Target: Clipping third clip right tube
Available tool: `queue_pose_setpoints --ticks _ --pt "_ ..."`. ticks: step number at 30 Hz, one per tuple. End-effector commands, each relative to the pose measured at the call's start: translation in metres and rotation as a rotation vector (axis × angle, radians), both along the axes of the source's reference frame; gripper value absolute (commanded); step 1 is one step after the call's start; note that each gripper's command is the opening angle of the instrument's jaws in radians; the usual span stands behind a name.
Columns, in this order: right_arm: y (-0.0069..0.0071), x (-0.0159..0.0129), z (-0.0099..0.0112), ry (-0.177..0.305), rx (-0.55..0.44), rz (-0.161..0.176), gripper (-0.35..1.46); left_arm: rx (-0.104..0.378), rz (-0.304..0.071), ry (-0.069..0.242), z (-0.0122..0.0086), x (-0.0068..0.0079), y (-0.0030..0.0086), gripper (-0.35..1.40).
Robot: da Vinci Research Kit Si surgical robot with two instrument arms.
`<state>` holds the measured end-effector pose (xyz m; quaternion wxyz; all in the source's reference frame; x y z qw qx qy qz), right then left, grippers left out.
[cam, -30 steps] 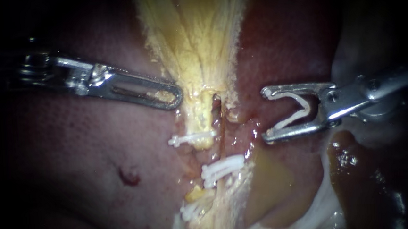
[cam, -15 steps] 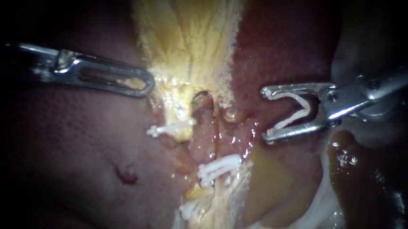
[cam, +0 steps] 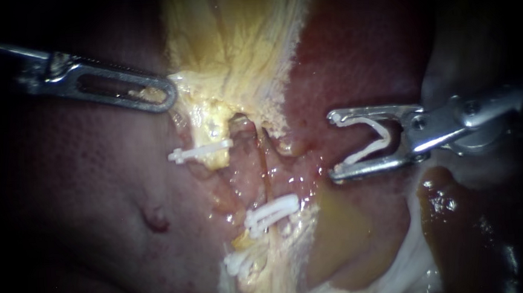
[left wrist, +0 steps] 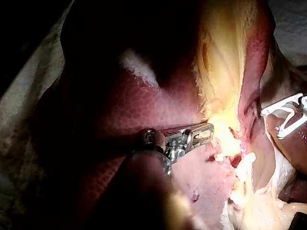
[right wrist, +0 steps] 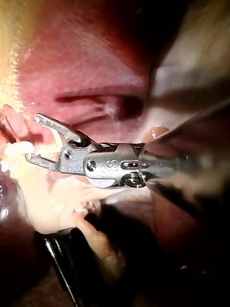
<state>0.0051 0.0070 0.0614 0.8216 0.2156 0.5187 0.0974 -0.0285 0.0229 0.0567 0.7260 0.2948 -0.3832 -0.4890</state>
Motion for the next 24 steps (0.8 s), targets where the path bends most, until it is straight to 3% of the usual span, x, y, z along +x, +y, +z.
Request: queue_pose_setpoints --ticks 1,9,17,24 --pt "-0.0001 0.0002 0.0001 0.002 0.02 0.003 0.5 0.0 0.0 0.001 0.0001 0.0 0.0 -0.35" --pt "-0.0007 0.0027 0.002 0.013 0.153 0.009 0.5 0.0 -0.001 0.002 -0.0001 0.0 -0.0001 -0.35" --pt "-0.0012 0.005 0.0044 0.021 0.203 0.006 0.5 0.0 -0.002 0.002 -0.0002 -0.0001 -0.0002 -0.35" --pt "-0.0009 0.0067 0.0065 0.032 0.254 0.032 0.5 0.0 -0.002 0.002 -0.0002 -0.0001 -0.0002 -0.35"
